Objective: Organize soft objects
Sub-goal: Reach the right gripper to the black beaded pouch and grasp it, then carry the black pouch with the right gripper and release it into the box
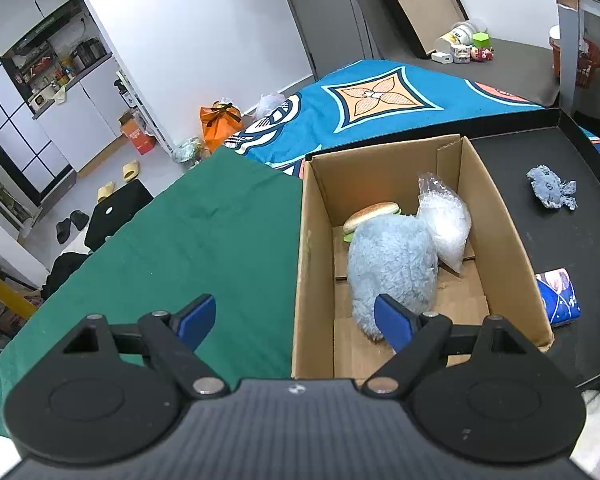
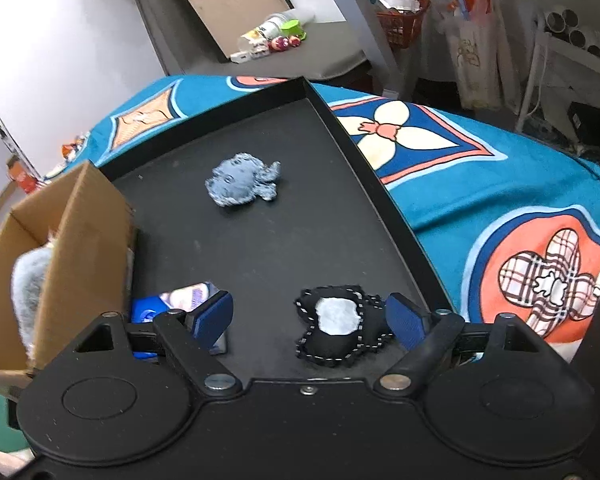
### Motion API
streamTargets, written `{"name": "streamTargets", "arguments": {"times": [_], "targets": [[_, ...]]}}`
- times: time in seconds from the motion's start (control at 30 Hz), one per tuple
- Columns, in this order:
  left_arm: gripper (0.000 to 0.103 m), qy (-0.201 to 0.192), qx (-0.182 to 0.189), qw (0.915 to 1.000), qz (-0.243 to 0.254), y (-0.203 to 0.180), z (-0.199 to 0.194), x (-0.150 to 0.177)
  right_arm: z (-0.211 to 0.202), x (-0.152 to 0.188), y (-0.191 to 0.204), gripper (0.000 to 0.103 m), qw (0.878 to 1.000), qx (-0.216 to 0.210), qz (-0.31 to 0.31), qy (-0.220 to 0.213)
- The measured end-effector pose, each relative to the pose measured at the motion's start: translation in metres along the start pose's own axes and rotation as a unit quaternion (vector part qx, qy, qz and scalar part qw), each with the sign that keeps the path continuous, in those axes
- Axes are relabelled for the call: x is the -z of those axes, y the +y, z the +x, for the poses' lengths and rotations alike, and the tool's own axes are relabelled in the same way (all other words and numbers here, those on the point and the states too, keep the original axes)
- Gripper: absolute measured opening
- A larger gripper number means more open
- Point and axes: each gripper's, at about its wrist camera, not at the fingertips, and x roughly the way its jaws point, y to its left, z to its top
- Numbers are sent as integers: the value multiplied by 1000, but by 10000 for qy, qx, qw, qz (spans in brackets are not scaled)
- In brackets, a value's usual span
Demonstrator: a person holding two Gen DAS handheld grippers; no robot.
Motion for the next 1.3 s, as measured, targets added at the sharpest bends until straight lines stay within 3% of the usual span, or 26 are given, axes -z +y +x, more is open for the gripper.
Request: {"name": "streamTargets", "arguments": {"times": [0.47,0.57,0.73,0.83,1.0,1.3], "targets": [[85,124,-52,9999,79,-4,6,-3,37,11,3,77,9983,470,-41,327],[86,122,-53,9999,84,-5,6,-3,37,11,4,66,9978,615,-131,216],[86,85,-30,9999,52,-4,6,-2,32,9,0,36,9984,561,-66,60],[86,53,-16,10000,32,-3,4,-1,27,7,-1,27,9988,492,-9,-59],[86,-12,24,10000,-36,0,1,-1,19,1,1,20,9994,260,-75,-226],[86,-116,100,9998,-149,5,-3,1,3,-14,7,20,9977,90,-239,-620]]}}
